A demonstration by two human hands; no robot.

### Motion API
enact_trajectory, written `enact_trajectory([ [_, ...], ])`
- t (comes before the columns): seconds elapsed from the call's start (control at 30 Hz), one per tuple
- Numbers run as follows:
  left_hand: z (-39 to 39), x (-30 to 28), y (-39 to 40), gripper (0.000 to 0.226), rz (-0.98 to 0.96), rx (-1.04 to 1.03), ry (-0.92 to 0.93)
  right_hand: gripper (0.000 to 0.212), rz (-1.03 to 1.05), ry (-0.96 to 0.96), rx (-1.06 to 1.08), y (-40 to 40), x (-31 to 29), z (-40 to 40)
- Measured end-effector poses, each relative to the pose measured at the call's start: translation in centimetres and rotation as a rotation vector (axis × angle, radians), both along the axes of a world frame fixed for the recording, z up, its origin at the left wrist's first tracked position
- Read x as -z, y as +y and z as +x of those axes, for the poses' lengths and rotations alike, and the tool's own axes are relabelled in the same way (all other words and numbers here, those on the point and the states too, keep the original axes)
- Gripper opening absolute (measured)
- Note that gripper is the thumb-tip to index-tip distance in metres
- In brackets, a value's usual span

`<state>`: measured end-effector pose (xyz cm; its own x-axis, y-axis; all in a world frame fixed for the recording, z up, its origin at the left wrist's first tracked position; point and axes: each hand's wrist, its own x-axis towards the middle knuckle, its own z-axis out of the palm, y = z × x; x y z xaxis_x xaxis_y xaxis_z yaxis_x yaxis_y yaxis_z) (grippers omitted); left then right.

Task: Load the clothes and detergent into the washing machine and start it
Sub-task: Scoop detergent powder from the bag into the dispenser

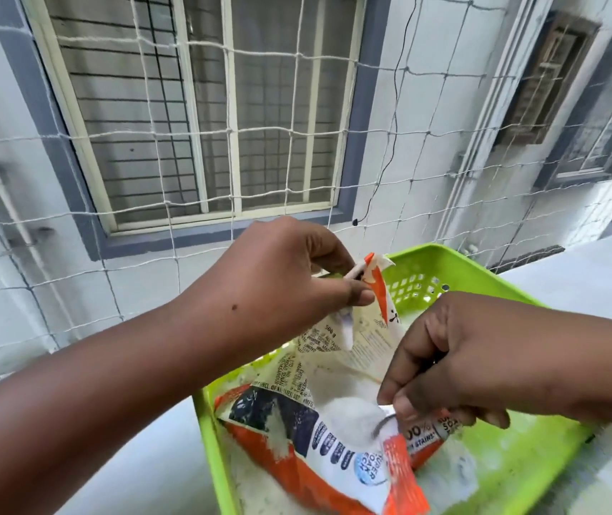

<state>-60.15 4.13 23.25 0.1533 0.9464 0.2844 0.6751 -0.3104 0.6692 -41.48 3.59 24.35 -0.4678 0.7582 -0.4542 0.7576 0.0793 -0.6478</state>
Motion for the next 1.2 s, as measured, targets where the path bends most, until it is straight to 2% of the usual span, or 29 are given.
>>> enact_trajectory([
  [0.3, 0.0, 0.1, 0.0, 0.023, -0.040, 0.091, -0.132, 0.011, 0.005, 0.023, 0.106, -1.1, -0.7, 0.6],
  [0.5, -0.4, -0.4, 0.2, 0.038, -0.040, 0.140, -0.163, 0.013, 0.041, 0.046, 0.193, -2.1, -2.0, 0.2],
  [0.73, -0.5, -1.1, -0.3, 0.031, -0.091, 0.155, -0.234, 0.013, 0.128, 0.050, 0.310, -3.9, -3.5, 0.9],
  [1.0, 0.1, -1.6, -1.0, 0.025, -0.003, 0.056, -0.048, 0.009, 0.133, 0.102, 0.338, -3.1, -2.7, 1.6],
  [1.2, 2.2, -3.5, -1.4, 0.016, 0.050, -0.030, 0.055, 0.015, 0.125, 0.167, 0.277, -3.3, -3.6, 5.3],
])
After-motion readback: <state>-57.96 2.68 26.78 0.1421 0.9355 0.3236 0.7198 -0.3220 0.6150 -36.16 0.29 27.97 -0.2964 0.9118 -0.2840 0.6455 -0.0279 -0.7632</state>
